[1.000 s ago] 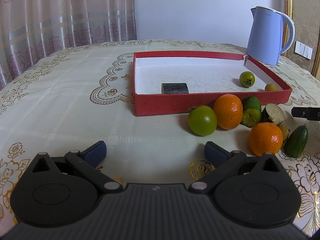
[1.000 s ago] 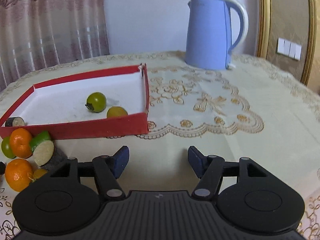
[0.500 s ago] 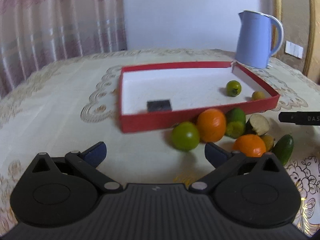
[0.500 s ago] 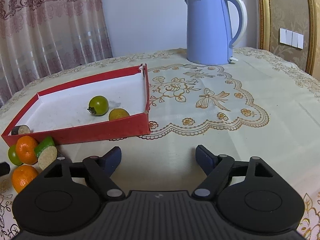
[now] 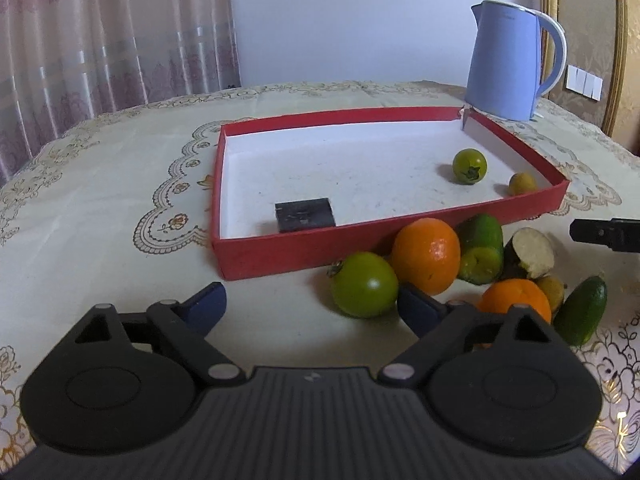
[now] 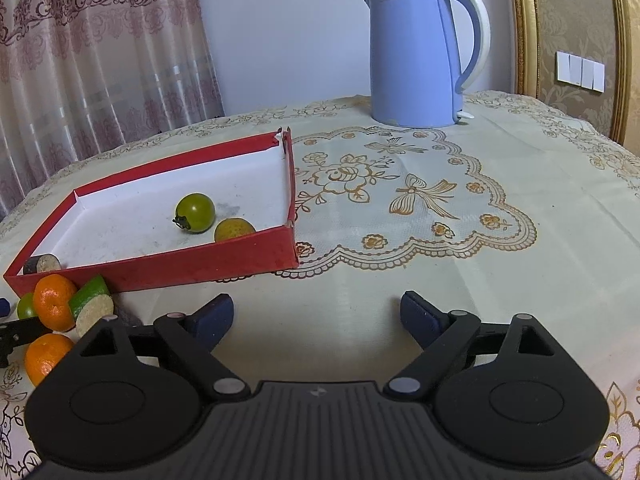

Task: Organize fruits
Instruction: 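Lower the left gripper onto the large green tomato and close, then carry the green tomato into the tray and open the left gripper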

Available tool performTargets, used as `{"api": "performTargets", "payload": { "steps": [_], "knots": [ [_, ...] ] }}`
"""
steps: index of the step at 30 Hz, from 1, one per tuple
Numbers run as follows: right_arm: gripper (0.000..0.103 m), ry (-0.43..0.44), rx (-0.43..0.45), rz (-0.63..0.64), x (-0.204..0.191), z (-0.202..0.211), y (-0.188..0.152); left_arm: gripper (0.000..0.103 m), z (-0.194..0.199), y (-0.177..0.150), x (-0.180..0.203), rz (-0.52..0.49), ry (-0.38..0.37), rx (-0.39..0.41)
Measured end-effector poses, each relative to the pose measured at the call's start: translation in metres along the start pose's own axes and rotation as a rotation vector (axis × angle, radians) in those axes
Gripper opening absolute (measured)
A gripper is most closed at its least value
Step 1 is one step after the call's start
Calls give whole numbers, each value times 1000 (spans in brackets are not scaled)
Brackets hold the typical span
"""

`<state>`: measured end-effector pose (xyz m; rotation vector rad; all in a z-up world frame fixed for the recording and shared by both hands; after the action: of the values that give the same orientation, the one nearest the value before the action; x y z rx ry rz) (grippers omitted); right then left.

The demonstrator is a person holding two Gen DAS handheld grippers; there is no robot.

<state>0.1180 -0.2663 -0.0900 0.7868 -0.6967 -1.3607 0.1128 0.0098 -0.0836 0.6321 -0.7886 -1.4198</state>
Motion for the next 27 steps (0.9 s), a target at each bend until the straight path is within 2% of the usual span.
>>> {"api": "performTargets", "payload": {
  "steps": [6,7,10,15,19,21,27],
  "knots": [
    [91,0,0,0,0,0,0,80,3,-2,3,-2,-34,7],
    [91,0,0,0,0,0,0,75,3,-2,5,-7,-38,7],
    [91,-1,0,1,0,0,0,49,6,-2,9,5,-94,-14],
    [91,-1,0,1,1,0,0,47,6,-3,12,-21,-96,0],
    [91,-2,0,3,1,0,0,34,5,-3,14,-23,-131,-8],
    [91,-1,0,2,1,0,0,31,5,-3,14,-19,-134,-9],
    [91,-2,0,2,0,0,0,31,6,-4,14,-26,-121,2]
  ]
}}
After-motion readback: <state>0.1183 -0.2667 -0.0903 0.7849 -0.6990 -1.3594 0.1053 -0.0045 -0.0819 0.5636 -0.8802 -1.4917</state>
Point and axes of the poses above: each gripper's, at about its wrist camera, not at the fingertips, and z roughly against the way its jaws point, x to its right, y to its top, the point moved 9 cm from there along -z, roughly the way its jaws point, and after that the axes turned 10 degrees about z, right-handed, at the moved point
